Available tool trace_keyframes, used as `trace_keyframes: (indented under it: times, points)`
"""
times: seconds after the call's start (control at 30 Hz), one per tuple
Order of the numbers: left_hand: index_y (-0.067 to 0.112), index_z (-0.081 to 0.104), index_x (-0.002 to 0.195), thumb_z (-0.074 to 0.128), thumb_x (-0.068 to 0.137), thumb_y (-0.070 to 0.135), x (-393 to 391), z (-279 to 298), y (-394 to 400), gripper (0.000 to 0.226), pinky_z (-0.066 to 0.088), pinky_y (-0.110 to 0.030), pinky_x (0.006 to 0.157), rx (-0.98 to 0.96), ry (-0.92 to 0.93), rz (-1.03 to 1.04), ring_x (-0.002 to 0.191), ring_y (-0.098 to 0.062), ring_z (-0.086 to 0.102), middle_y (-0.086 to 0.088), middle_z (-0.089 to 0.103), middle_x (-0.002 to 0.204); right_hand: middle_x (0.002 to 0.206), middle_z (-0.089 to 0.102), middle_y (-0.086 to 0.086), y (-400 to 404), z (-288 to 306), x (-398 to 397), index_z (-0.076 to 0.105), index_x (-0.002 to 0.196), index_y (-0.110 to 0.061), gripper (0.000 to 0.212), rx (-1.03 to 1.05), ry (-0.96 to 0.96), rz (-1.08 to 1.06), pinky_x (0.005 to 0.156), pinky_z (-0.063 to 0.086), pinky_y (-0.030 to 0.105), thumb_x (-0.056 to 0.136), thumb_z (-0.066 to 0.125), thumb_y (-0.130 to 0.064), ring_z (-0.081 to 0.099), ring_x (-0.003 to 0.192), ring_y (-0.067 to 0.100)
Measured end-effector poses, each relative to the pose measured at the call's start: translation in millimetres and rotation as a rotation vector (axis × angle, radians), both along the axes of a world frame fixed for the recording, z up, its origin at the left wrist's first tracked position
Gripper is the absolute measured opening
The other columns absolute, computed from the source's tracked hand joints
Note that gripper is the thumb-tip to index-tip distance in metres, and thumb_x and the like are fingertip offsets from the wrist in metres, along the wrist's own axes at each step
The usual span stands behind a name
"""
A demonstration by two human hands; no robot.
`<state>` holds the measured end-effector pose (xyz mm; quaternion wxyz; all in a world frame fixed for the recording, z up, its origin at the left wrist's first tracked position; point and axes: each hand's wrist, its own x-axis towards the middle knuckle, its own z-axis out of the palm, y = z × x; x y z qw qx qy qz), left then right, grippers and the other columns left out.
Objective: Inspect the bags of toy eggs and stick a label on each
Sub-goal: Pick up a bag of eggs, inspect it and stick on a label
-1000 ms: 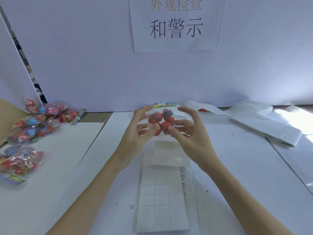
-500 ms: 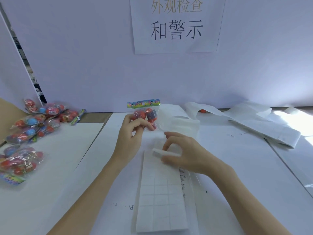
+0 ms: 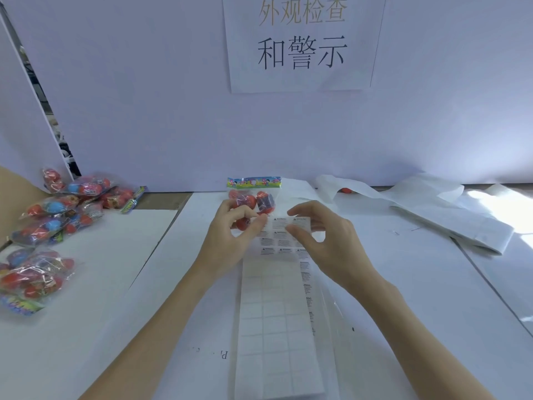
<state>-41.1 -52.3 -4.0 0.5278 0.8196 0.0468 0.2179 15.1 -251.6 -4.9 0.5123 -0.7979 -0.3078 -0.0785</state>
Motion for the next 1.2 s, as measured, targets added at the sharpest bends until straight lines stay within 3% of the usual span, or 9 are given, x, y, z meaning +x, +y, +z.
trace_keyframes:
  times: [0.17,0.33,0.4,0.57,0.67,0.77,0.9,1.03,1.2]
  points:
    - [0.012,0.067,0.076,0.067,0.098,0.011,-0.7,1.2,4.9,0.022,0.038,-0.008,0.077,-0.083,0.043,0.051,0.08,-0.002,0.052,-0.003,0.051,0.108,0.095,0.073,-0.017,4.5,-6.4,-0.3,0.073,0.105,-0.019,0.013,0.029,-0.01,-0.005,0.079,0.048,0.009,0.099,0.068,-0.008,0.067,0.088,0.003]
    - [0.019,0.078,0.088,0.077,0.092,0.028,-1.9,-1.7,-2.8,0.01,0.041,-0.01,0.096,0.026,0.05,-0.047,0.106,-0.003,0.059,0.0,0.053,0.119,0.089,0.074,-0.012,9.3,-9.4,-1.7,0.074,0.101,-0.016,0.011,0.04,-0.01,0.01,0.077,0.048,0.011,0.099,0.068,-0.007,0.067,0.084,0.005]
    - [0.023,0.079,0.086,0.077,0.09,0.031,-1.3,-3.0,-5.7,0.009,0.038,-0.007,0.096,0.038,0.055,-0.065,0.115,-0.004,0.058,0.001,0.054,0.12,0.085,0.073,-0.015,9.1,-10.4,-2.7,0.074,0.102,-0.018,0.012,0.035,-0.027,0.023,0.077,0.052,0.016,0.099,0.068,-0.007,0.067,0.083,0.008]
    - [0.024,0.079,0.085,0.073,0.096,0.028,-0.9,-4.6,-8.0,0.013,0.041,-0.002,0.082,-0.069,0.072,-0.075,0.107,0.003,0.06,-0.003,0.057,0.121,0.076,0.063,-0.023,11.1,-9.9,-5.8,0.074,0.103,-0.021,0.015,0.022,-0.085,0.031,0.075,0.054,0.021,0.099,0.067,-0.008,0.065,0.079,0.009]
    - [0.022,0.08,0.083,0.07,0.099,0.025,-0.6,-5.0,-9.1,0.019,0.044,-0.003,0.076,-0.12,0.072,-0.08,0.098,0.005,0.061,-0.002,0.057,0.116,0.079,0.066,-0.017,12.3,-8.8,-7.9,0.072,0.103,-0.022,0.015,0.044,-0.123,0.029,0.075,0.054,0.023,0.099,0.068,-0.009,0.066,0.078,0.009]
    - [0.022,0.08,0.081,0.069,0.099,0.025,-0.8,-4.5,-9.0,0.021,0.042,-0.003,0.077,-0.126,0.065,-0.076,0.098,0.004,0.061,-0.001,0.058,0.114,0.08,0.065,-0.013,12.9,-9.5,-8.7,0.071,0.104,-0.022,0.015,0.055,-0.144,0.05,0.075,0.056,0.029,0.1,0.066,-0.008,0.066,0.078,0.012]
    - [0.021,0.081,0.08,0.07,0.099,0.023,-0.2,-5.6,-8.7,0.022,0.042,-0.005,0.079,-0.131,0.061,-0.074,0.101,0.0,0.062,-0.001,0.059,0.115,0.08,0.066,-0.015,13.5,-11.4,-7.6,0.073,0.109,-0.023,0.018,0.045,-0.11,0.039,0.075,0.054,0.019,0.099,0.068,-0.008,0.066,0.079,0.009]
    - [0.02,0.081,0.08,0.069,0.099,0.022,0.3,-5.1,-9.2,0.023,0.045,-0.006,0.078,-0.141,0.054,-0.081,0.101,-0.001,0.063,-0.001,0.06,0.115,0.083,0.066,-0.012,13.3,-11.6,-7.4,0.061,0.101,-0.025,0.017,0.079,-0.047,0.059,0.073,0.055,0.022,0.099,0.069,-0.01,0.067,0.079,0.01]
    - [0.023,0.081,0.077,0.069,0.1,0.02,-0.4,-4.9,-8.3,0.025,0.042,-0.006,0.082,-0.129,0.052,-0.09,0.102,-0.001,0.063,0.002,0.06,0.109,0.083,0.069,-0.016,13.7,-11.9,-7.1,0.077,0.108,-0.026,0.023,0.025,-0.12,0.05,0.075,0.054,0.023,0.099,0.067,-0.007,0.065,0.079,0.01]
